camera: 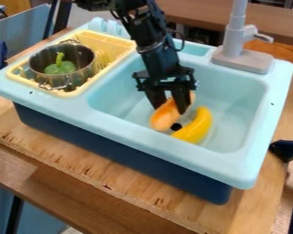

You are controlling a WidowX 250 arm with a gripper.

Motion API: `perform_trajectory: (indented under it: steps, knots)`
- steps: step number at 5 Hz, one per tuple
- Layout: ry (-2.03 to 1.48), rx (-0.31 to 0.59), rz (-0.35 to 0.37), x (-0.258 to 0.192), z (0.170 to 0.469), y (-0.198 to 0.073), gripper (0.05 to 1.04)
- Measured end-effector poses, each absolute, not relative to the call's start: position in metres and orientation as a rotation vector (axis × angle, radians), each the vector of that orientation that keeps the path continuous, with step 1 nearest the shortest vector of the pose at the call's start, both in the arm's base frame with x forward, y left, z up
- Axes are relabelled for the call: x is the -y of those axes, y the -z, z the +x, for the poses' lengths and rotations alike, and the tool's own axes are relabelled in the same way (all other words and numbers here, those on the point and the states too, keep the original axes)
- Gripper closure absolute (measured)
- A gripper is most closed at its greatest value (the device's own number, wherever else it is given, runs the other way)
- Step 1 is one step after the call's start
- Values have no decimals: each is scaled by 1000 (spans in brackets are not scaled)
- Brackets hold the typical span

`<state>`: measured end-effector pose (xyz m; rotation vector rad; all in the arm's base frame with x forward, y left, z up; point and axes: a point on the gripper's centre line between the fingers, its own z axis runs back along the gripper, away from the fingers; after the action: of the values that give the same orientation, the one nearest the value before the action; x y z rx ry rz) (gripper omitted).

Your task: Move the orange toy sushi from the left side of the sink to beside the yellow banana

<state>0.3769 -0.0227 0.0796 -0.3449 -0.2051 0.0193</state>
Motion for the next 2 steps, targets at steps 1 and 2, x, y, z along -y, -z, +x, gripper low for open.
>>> perform_trajectory:
  steps: [1,2]
  knots:
    - [-10,218,-395,34,385,-78,497]
    - [26,201,-417,42,392,-76,497]
